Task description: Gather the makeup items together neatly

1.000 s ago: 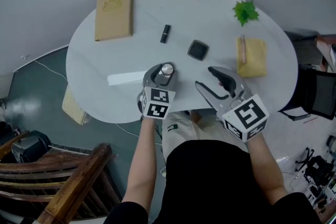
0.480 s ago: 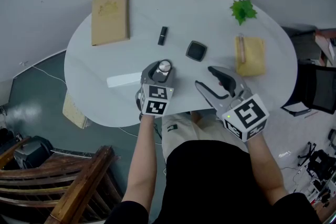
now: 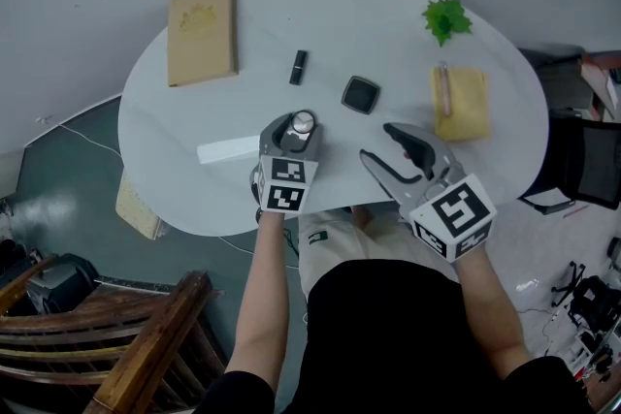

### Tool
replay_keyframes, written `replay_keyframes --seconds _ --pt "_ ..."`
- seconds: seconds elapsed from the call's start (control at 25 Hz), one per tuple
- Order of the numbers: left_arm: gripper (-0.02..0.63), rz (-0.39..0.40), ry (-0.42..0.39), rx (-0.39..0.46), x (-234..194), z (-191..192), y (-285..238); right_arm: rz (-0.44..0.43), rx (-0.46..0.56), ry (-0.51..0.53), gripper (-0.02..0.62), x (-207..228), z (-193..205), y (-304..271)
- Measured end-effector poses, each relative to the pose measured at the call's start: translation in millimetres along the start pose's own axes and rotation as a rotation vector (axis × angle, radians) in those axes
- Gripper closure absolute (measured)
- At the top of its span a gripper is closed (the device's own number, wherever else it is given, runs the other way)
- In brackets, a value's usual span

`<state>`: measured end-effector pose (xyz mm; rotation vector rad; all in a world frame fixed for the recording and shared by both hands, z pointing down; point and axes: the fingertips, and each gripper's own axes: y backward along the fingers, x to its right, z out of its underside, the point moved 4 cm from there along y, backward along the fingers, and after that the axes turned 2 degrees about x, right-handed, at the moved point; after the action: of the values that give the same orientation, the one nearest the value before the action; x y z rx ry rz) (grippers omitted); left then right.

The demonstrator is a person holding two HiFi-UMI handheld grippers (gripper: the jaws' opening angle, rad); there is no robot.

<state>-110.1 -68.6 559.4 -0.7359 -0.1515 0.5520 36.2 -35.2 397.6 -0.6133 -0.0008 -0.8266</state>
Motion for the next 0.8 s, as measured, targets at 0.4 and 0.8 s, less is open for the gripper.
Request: replay_keyframes --seconds 0.4,0.8 --pt "0.376 -0.019 -0.022 0.026 6.8 -13.5 12.5 -0.002 0.002 0.023 0.390 7.0 0.0 2.8" --pt "0.376 -0.068 -0.006 0.065 18.8 -25.2 50.6 -0.022 -0.021 0.048 0.388 22.3 6.4 -9.0"
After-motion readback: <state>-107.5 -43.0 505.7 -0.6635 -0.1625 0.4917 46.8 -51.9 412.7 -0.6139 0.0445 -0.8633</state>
